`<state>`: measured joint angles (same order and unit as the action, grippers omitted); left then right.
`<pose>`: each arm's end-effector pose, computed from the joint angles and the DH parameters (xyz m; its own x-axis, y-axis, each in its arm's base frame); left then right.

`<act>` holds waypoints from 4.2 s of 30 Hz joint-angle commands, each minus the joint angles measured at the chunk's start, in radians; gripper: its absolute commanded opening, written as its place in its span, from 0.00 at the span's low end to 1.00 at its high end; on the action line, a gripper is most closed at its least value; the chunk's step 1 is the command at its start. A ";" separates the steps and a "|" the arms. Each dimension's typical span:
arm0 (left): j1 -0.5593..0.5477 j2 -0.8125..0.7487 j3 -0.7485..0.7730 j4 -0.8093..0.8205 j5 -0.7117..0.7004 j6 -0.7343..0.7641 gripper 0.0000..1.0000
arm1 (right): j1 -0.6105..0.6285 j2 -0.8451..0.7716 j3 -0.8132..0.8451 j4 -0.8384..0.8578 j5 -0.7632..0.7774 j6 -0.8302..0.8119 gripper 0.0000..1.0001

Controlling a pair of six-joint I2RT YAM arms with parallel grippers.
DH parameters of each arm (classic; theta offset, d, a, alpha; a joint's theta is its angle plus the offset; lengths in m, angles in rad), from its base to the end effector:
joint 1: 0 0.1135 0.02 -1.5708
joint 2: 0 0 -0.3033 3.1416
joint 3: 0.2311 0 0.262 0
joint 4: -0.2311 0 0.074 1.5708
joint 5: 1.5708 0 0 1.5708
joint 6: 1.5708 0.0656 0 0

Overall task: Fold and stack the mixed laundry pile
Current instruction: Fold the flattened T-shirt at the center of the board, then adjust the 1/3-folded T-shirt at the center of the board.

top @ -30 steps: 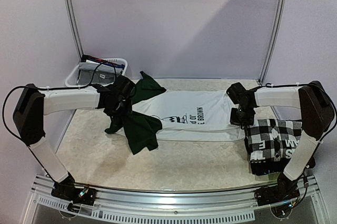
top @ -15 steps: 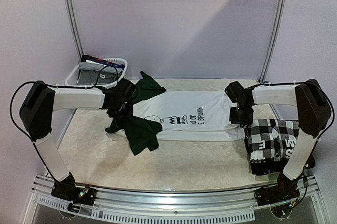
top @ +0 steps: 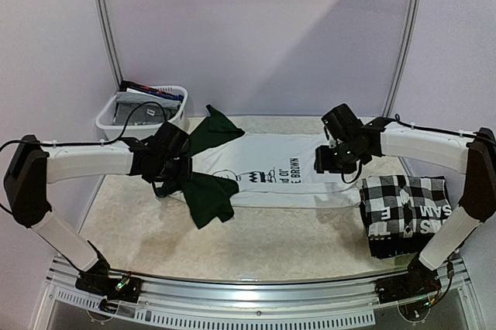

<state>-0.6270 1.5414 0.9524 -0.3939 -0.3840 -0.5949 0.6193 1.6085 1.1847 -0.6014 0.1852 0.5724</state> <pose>0.2827 -0.1745 0.2127 -0.7686 -0.0847 -0.6340 -0.0664 0.9964 -0.0526 0.3005 0.1994 0.2480 -0.8520 0.0465 -0.5215 -0.0372 0.9882 0.1488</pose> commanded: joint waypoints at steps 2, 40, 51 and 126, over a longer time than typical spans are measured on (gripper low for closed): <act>-0.112 -0.030 -0.094 -0.044 0.132 -0.043 0.64 | 0.065 0.031 -0.047 0.060 -0.101 -0.018 0.58; -0.225 -0.084 -0.051 -0.053 0.158 -0.031 0.00 | 0.067 0.050 -0.117 0.145 -0.119 -0.004 0.55; -0.100 0.038 0.251 -0.018 0.144 0.047 0.00 | 0.067 -0.024 -0.193 0.299 -0.266 -0.024 0.53; -0.036 0.287 -0.001 0.210 0.044 0.001 0.59 | 0.077 0.344 0.033 0.071 -0.041 -0.043 0.47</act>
<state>-0.6483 1.8496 1.0012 -0.1997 -0.2947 -0.5739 0.7139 1.9110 1.1988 -0.5106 0.1093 0.5331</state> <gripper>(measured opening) 0.598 0.475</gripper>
